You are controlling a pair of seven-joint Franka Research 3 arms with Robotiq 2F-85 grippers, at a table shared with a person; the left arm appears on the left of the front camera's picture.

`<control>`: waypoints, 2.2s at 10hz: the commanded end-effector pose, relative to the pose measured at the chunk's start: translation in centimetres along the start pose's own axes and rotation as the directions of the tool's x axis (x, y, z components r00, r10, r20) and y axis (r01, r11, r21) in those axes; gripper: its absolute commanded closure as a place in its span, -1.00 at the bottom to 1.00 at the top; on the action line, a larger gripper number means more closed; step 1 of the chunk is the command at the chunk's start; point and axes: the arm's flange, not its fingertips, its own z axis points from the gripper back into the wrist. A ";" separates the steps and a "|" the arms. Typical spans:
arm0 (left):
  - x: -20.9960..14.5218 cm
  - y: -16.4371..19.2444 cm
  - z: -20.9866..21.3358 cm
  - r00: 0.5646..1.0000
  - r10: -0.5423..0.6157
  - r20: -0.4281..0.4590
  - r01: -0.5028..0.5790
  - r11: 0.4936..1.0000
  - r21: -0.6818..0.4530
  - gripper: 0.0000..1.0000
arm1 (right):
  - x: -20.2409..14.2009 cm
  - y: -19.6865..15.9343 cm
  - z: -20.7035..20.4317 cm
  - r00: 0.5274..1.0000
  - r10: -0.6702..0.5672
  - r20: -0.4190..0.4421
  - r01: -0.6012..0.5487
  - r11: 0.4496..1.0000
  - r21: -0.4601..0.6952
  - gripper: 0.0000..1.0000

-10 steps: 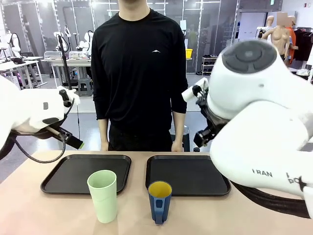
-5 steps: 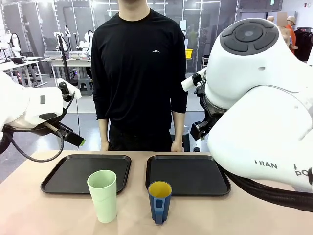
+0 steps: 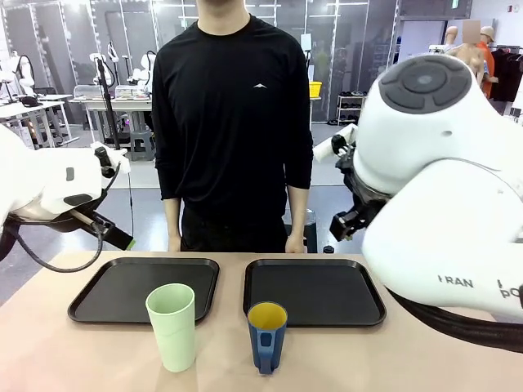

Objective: Sort and store the cups by type.
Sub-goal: Pick up the Reusable plastic cup.

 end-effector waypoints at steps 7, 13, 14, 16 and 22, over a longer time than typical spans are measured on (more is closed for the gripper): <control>-7.8 9.6 -10.6 0.966 0.217 -0.140 -0.211 0.976 0.056 -1.00 | -5.9 -9.0 -15.0 0.971 -0.083 -0.226 0.098 0.994 0.055 -1.00; -8.9 10.3 -11.9 0.946 0.277 -0.168 -0.274 0.961 0.041 -1.00 | -7.0 -9.7 -17.2 0.945 -0.153 -0.289 0.185 0.979 0.086 -1.00; -8.9 10.2 -11.8 0.949 0.269 -0.165 -0.266 0.963 0.041 -1.00 | -6.8 -9.6 -17.1 0.938 -0.187 -0.291 0.212 0.976 0.056 -1.00; -9.1 9.8 -11.8 0.946 0.264 -0.190 -0.259 0.965 0.051 -1.00 | -7.4 -9.5 -17.3 0.943 -0.149 -0.296 0.178 0.982 0.071 -1.00; -9.1 9.8 -11.8 0.946 0.264 -0.190 -0.259 0.965 0.051 -1.00 | -7.4 -9.5 -17.3 0.943 -0.149 -0.296 0.178 0.982 0.071 -1.00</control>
